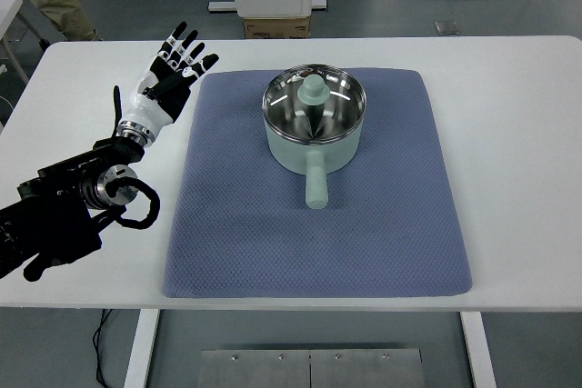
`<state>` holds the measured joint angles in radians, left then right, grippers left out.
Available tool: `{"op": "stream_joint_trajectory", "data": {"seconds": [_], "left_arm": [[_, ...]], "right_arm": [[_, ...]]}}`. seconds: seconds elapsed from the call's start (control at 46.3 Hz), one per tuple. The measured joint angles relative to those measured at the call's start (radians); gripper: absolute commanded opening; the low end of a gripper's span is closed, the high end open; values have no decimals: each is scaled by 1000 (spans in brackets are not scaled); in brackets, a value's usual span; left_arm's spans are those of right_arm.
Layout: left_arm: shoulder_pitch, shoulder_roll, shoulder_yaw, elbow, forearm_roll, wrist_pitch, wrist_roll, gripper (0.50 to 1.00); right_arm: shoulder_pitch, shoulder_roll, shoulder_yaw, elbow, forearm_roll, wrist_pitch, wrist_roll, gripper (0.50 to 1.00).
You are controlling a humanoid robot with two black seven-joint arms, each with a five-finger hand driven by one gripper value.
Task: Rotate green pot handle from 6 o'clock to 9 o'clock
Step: 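Raise the left arm up and over toward the far side of the pot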
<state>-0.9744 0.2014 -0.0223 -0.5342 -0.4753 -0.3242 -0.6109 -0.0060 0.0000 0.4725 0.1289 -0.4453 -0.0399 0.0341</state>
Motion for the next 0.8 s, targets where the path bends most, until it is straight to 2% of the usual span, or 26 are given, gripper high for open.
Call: {"op": "stream_joint_trajectory", "data": {"seconds": [0.453, 0.799], "left_arm": [[-37, 70, -4, -1, 48, -3, 0, 1000], [-131, 168, -67, -12, 295, -10, 0, 1000]], "right_arm": [[0, 0, 0, 0, 0, 0, 0, 1000], [0, 0, 0, 0, 0, 0, 0, 1000]]}}
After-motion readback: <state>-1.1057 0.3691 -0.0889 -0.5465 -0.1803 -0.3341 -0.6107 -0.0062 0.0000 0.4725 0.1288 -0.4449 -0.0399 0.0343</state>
